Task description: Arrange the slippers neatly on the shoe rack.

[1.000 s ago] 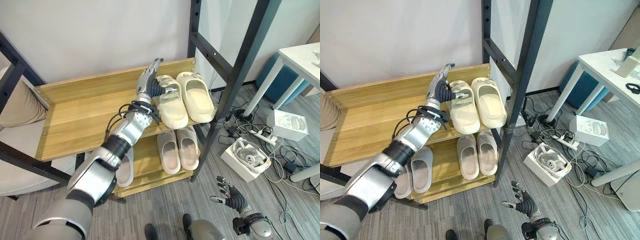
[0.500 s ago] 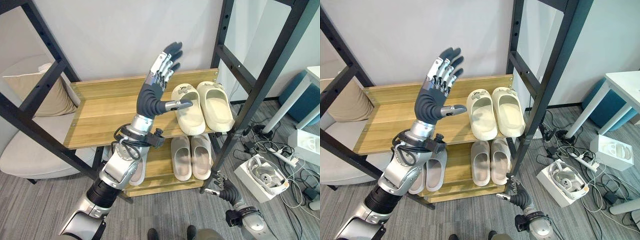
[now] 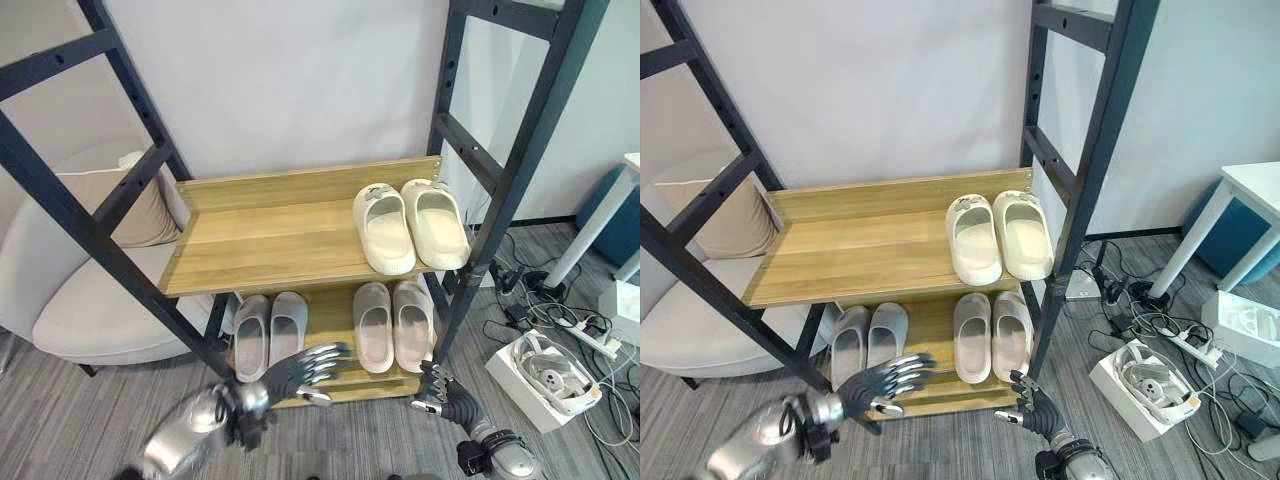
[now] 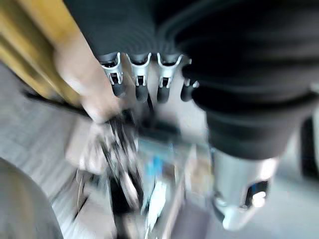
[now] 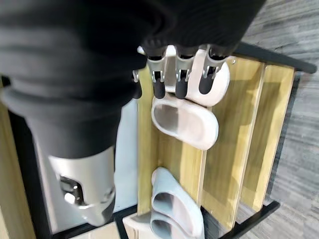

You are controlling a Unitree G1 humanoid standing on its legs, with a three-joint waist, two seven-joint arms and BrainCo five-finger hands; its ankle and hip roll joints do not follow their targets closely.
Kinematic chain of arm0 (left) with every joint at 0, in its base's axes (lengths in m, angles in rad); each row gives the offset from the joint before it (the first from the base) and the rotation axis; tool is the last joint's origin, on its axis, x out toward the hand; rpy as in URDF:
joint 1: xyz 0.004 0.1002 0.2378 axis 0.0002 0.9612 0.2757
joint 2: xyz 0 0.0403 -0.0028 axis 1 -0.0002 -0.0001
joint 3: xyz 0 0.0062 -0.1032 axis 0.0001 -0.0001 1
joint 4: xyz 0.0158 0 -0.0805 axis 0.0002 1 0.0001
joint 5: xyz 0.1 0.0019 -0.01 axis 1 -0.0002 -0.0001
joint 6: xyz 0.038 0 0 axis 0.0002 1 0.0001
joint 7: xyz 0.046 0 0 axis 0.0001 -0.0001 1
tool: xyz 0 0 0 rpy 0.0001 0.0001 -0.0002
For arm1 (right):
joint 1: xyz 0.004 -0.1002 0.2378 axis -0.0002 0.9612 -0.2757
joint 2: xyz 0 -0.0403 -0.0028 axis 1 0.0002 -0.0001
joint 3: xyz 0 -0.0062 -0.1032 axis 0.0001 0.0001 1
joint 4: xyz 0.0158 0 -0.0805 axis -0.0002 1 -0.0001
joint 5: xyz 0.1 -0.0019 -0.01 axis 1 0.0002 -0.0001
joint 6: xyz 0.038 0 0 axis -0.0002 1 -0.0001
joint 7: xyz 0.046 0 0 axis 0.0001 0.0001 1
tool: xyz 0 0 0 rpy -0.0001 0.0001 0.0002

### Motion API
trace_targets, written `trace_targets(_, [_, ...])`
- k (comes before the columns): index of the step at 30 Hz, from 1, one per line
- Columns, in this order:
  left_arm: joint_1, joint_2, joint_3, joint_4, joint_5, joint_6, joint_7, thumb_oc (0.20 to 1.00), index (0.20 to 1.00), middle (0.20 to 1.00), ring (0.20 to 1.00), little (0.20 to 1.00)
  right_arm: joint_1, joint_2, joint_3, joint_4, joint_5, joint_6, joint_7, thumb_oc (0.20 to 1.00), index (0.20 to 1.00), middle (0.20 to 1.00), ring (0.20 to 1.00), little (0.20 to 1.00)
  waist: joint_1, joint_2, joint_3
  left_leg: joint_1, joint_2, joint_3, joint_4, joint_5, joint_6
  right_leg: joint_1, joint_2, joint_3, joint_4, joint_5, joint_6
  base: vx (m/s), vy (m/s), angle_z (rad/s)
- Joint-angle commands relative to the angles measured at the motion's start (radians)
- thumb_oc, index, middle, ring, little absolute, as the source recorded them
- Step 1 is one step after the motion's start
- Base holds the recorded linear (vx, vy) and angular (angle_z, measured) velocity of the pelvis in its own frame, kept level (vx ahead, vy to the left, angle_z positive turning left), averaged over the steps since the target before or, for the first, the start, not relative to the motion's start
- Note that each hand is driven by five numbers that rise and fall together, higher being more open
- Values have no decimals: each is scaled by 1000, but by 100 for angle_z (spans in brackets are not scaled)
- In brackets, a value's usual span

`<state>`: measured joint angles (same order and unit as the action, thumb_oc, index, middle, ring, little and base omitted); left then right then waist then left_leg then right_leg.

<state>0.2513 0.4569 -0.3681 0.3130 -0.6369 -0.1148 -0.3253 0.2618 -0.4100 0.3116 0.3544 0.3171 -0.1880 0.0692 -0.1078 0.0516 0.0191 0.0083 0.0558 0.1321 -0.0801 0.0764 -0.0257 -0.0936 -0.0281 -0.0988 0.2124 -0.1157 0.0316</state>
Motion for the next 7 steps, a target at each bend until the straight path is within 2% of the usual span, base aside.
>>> trace_targets(1, [-75, -34, 27, 24, 89, -22, 165, 1000, 1000, 1000, 1000, 1000, -22, 28, -45, -11, -4, -15, -49, 1000, 1000, 1000, 1000, 1000, 18, -86, 12, 46, 4, -19, -7, -93, -16, 109, -81, -10, -274, 140, 118, -16, 6, 9])
trace_targets(4, [-84, -120, 86, 166, 118, -24, 238, 1000, 1000, 1000, 1000, 1000, -33, 43, -57, 21, -30, -6, -82, 1000, 1000, 1000, 1000, 1000, 20, -87, 12, 44, 2, -21, -7, -90, -14, 109, -80, -11, -273, 139, 115, -11, 1, 7])
trace_targets(7, [-105, -148, 106, 241, 156, -35, 267, 1000, 1000, 1000, 1000, 1000, -42, 52, -62, 31, -34, -5, -97, 1000, 1000, 1000, 1000, 1000, 20, -88, 14, 46, 3, -21, -7, -89, -14, 108, -79, -11, -270, 137, 113, -9, -7, 0])
